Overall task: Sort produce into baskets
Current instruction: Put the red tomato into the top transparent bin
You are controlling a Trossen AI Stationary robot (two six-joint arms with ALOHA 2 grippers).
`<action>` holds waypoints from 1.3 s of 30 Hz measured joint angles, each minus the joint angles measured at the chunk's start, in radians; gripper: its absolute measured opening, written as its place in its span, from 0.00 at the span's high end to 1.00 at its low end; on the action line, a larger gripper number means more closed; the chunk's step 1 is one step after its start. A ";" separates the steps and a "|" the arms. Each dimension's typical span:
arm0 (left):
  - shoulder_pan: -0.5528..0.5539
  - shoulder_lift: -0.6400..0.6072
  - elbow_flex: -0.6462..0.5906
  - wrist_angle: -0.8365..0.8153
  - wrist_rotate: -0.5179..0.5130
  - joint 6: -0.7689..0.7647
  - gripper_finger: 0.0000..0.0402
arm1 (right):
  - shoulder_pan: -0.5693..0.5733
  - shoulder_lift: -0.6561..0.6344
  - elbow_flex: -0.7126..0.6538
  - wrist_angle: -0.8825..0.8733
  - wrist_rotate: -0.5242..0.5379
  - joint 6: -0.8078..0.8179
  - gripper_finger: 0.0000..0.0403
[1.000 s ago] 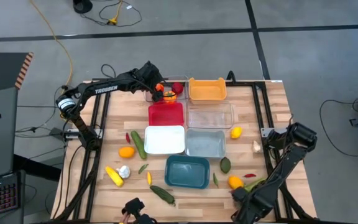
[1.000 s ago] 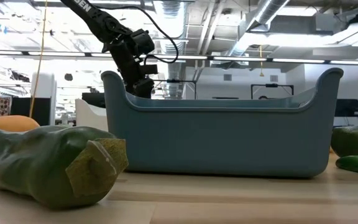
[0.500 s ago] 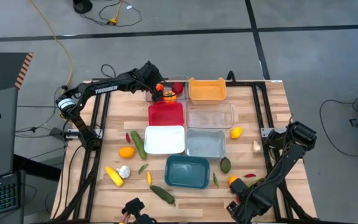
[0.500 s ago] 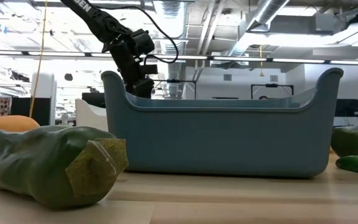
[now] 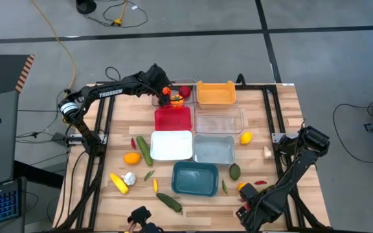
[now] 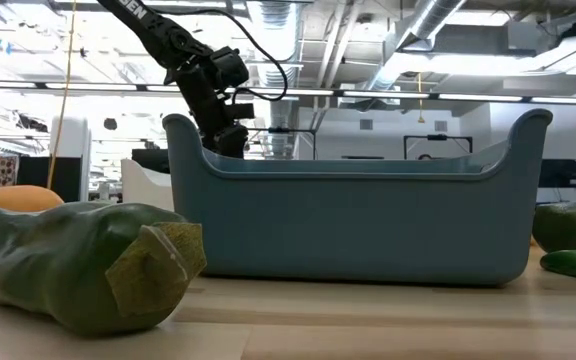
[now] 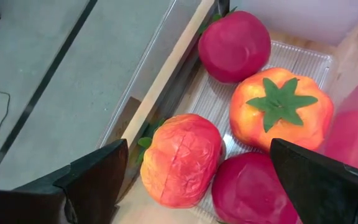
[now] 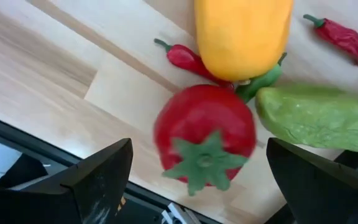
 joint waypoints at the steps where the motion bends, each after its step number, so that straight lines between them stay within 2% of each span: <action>1: 0.000 0.000 0.000 0.000 0.000 0.000 0.06 | 0.000 0.000 -0.005 0.001 0.000 0.000 0.01; 8: 0.000 0.000 0.000 0.000 0.000 0.000 0.06 | 0.000 0.002 -0.063 0.075 -0.026 -0.001 0.04; 18: 0.000 0.000 0.000 -0.001 -0.001 0.000 0.06 | 0.001 0.002 -0.068 0.071 -0.001 -0.002 0.12; 29: 0.000 0.000 0.000 -0.001 -0.001 0.004 0.06 | 0.001 0.001 -0.068 0.075 -0.002 -0.003 0.27; 39: 0.000 0.000 0.000 -0.001 -0.002 0.004 0.06 | -0.001 0.001 -0.068 0.072 -0.004 -0.001 0.29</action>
